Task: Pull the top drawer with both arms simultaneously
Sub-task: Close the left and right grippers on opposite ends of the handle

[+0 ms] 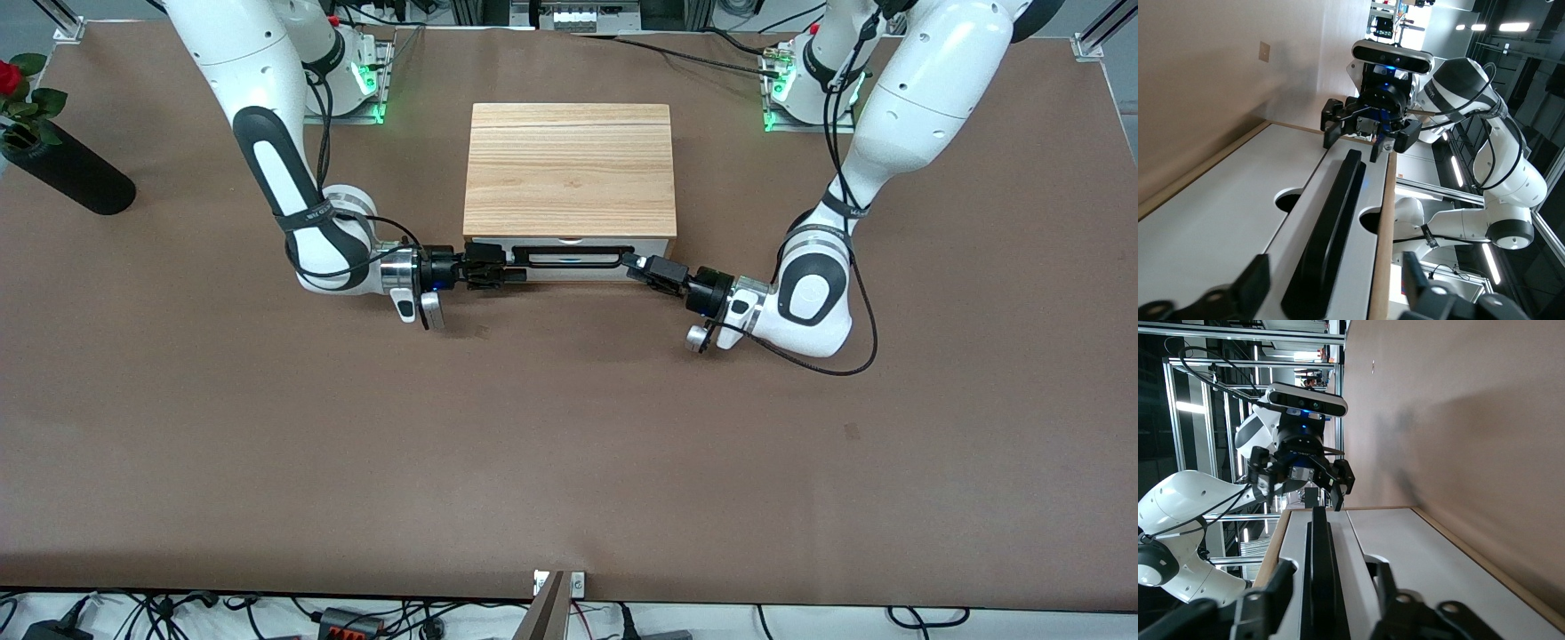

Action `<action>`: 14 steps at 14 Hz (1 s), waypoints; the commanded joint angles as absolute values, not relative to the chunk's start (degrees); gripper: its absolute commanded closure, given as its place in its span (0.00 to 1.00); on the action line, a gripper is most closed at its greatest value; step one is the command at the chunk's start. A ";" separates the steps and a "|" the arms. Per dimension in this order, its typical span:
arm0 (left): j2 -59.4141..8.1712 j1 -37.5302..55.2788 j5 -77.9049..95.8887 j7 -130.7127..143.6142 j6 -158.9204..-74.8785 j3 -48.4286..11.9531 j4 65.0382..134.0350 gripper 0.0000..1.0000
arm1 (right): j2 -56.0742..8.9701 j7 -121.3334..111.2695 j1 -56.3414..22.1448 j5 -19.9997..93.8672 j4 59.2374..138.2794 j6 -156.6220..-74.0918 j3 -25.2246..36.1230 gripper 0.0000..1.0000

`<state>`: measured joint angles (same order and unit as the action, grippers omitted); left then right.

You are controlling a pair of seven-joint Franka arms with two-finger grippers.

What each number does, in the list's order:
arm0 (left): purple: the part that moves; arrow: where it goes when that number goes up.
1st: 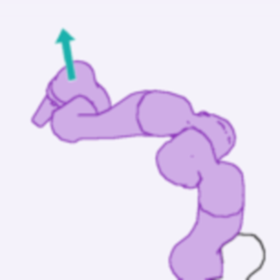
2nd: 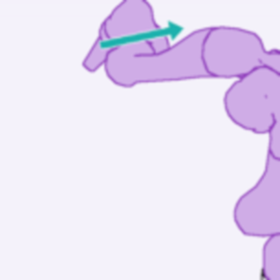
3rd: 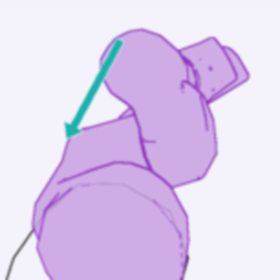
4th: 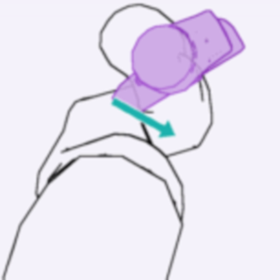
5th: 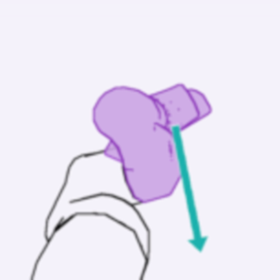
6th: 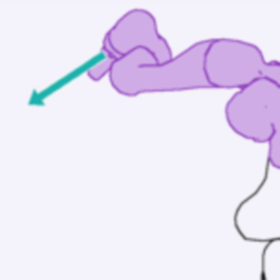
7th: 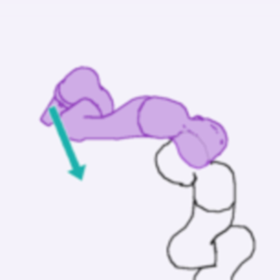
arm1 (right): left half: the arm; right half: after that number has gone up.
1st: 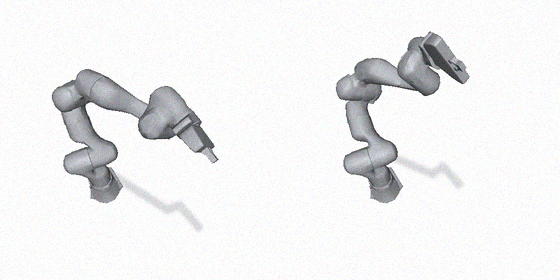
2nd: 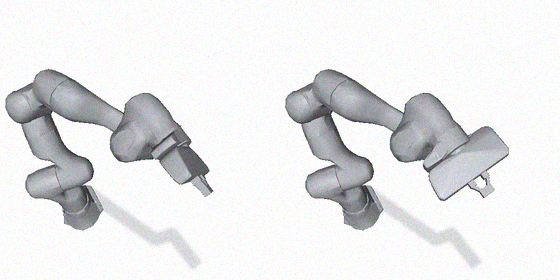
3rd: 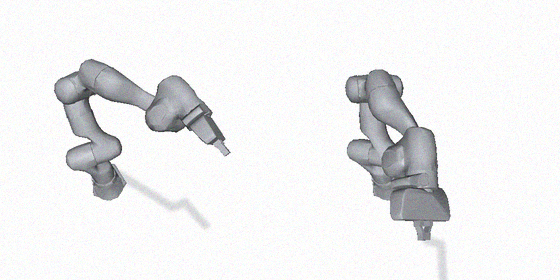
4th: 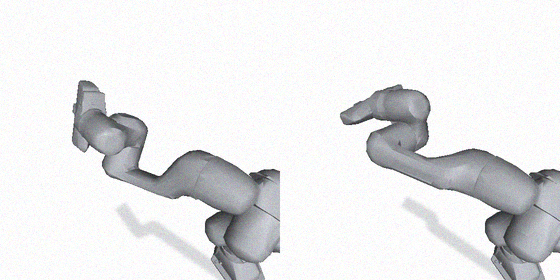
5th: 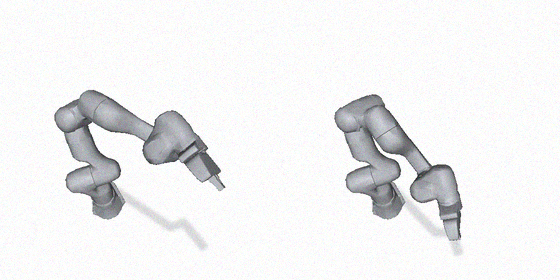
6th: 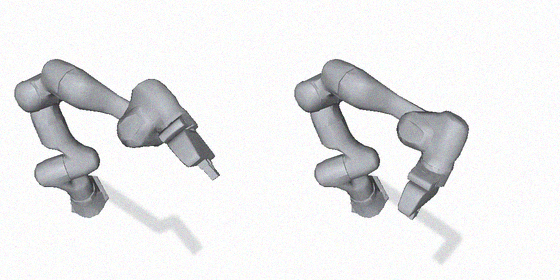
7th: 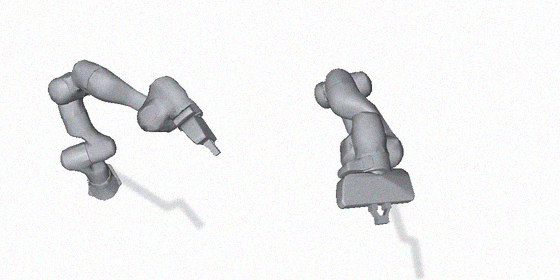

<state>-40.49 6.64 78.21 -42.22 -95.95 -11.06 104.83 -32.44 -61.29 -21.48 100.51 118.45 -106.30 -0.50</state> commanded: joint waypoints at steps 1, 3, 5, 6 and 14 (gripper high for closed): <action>-40.08 6.94 79.98 -44.47 -96.06 -11.16 106.34 0.39 | -32.25 -62.32 -21.89 102.13 119.44 -105.64 -0.96 0.55; -39.99 7.03 81.55 -44.73 -96.06 -11.34 107.66 0.55 | -32.26 -62.40 -22.06 102.13 119.53 -105.64 -1.05 0.55; -39.99 7.47 82.97 -45.61 -96.06 -11.43 108.37 0.64 | -32.26 -62.49 -22.15 102.13 119.44 -105.56 -1.05 0.61; -39.99 7.47 83.23 -45.70 -96.15 -11.43 108.46 0.68 | -32.26 -62.58 -22.06 102.13 119.44 -105.47 -0.97 0.67; -40.08 7.56 84.02 -46.05 -99.14 -11.51 107.49 0.85 | -32.17 -64.25 -21.88 102.04 118.92 -103.54 -0.97 0.86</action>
